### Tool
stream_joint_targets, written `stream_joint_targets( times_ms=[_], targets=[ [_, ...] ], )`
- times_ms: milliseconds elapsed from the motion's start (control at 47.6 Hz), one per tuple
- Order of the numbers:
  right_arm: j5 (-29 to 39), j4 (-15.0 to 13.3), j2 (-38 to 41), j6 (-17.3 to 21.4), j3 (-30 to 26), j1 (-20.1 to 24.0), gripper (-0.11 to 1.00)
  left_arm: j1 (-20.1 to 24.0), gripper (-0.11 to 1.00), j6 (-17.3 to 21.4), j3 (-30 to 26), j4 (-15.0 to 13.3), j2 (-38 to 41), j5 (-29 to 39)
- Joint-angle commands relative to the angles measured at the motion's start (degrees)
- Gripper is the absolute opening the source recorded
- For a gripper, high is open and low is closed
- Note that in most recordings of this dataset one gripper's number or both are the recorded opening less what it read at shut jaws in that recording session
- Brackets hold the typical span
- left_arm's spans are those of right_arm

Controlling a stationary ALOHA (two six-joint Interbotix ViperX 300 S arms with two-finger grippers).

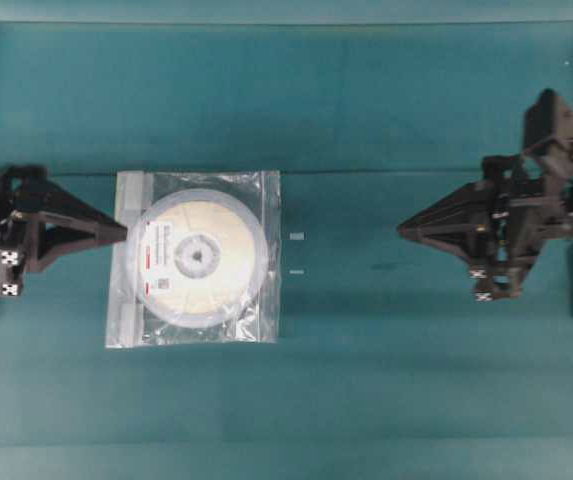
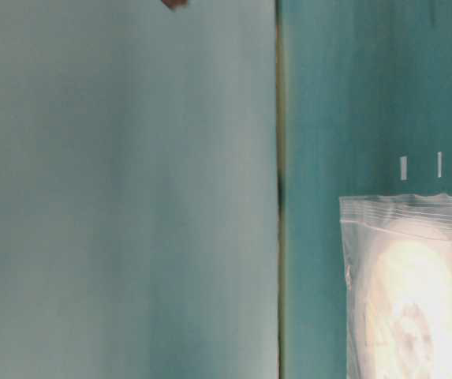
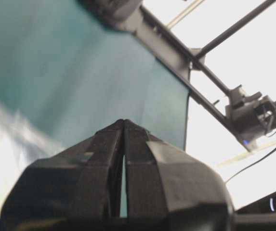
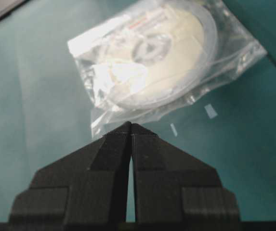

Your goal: Take out the reel from the clear zip bag.

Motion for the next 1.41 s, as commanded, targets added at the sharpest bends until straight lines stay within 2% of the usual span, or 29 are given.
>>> stream_joint_targets(
  times_ms=[0,84,378,462,504,567,714,798,861,903,987,1071,1386],
  targets=[
    [-0.70,0.26,3.08,1.05,-2.90,-0.09,0.02,0.09,-0.01,-3.16,0.44,0.18,1.05,1.93],
    [-0.79,0.44,6.42,1.14,-5.36,-0.18,0.02,0.18,-0.01,-5.54,1.76,0.18,2.20,3.08],
    [0.35,4.39,16.79,1.23,-13.18,-0.35,0.02,0.97,0.00,-5.71,7.38,0.53,4.39,2.29],
    [0.35,4.83,18.11,1.23,-14.06,-0.53,0.02,1.49,0.05,-6.06,10.11,0.44,5.54,2.29],
    [0.35,4.92,18.37,1.23,-14.33,-0.62,0.02,2.11,0.10,-6.42,11.16,0.44,6.06,1.93],
    [0.35,5.01,18.54,1.23,-14.59,-0.88,0.04,2.81,0.23,-7.12,11.78,0.35,6.59,1.23],
    [0.44,5.36,18.54,1.41,-14.50,-1.67,0.16,4.75,0.65,-9.49,11.78,0.35,7.91,1.23],
    [0.44,7.29,18.63,1.85,-14.41,-2.46,0.32,5.27,0.87,-10.55,11.87,0.44,8.88,0.62],
    [0.35,9.14,18.90,2.90,-14.33,-3.08,0.46,5.45,0.97,-10.63,12.66,0.44,9.93,0.00],
    [0.35,9.93,18.98,3.60,-14.24,-3.43,0.56,5.45,0.98,-10.72,13.45,0.44,10.72,-0.53],
    [0.35,10.11,19.34,4.22,-14.06,-3.60,0.75,5.45,0.91,-10.90,14.77,0.44,12.48,-2.02],
    [0.53,10.11,19.60,4.39,-14.06,-3.52,0.87,5.54,0.91,-10.99,15.73,0.44,14.15,-4.22],
    [0.26,10.11,20.21,4.39,-14.06,-3.43,0.88,6.77,0.92,-11.16,18.28,0.35,22.41,-15.56]
  ],
)
